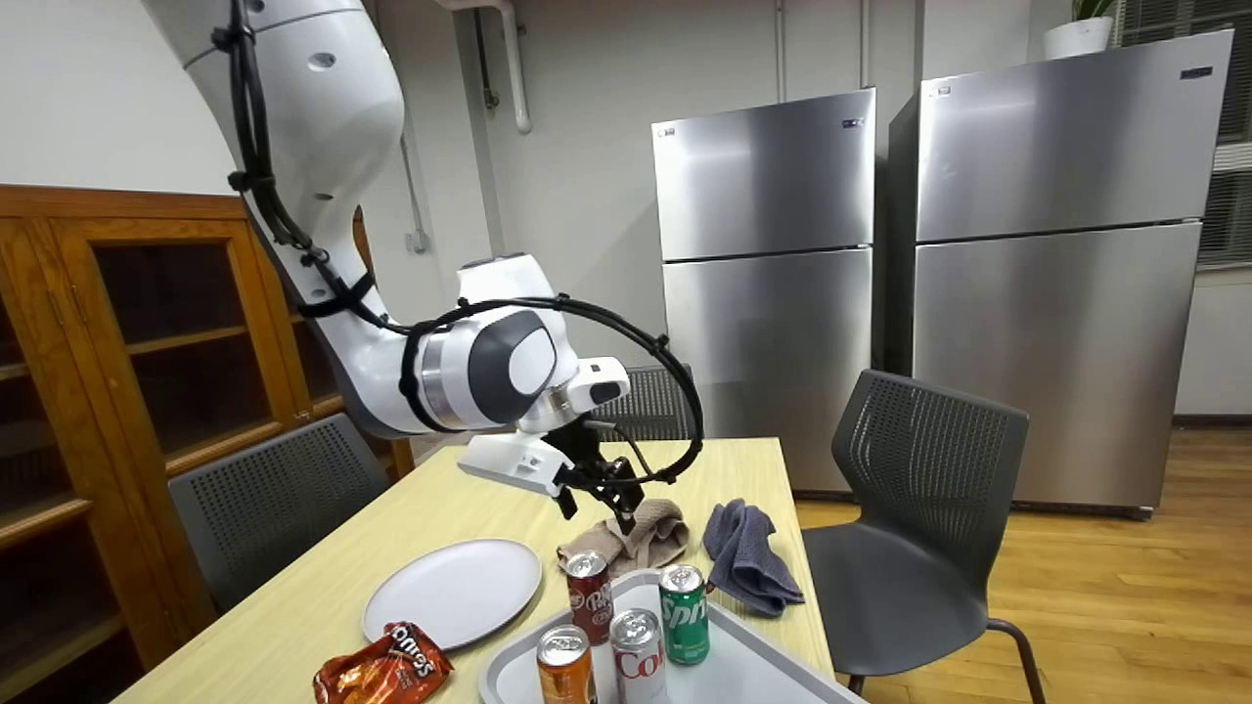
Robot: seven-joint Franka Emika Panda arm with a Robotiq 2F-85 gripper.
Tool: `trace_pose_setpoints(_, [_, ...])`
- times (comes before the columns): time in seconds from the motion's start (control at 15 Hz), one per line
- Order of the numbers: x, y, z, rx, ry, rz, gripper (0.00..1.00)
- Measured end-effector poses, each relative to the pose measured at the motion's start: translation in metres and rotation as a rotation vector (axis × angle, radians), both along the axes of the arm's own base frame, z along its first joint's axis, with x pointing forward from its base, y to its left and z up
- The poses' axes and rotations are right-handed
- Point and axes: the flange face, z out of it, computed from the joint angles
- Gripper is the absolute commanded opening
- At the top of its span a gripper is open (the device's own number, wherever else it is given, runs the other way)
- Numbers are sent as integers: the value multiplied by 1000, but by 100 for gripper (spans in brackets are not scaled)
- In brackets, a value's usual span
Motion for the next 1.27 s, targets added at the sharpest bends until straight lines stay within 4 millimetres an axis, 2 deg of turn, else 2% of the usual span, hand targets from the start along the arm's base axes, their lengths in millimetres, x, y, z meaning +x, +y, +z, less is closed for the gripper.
trace_pose_setpoints(0.27, [-19, 0, 12, 0, -9, 18, 100])
trace_pose_setpoints(0.67, [-48, 15, 18, 30, 14, 23, 100])
trace_pose_setpoints(1.27, [-63, 21, 27, 34, 56, -3, 100])
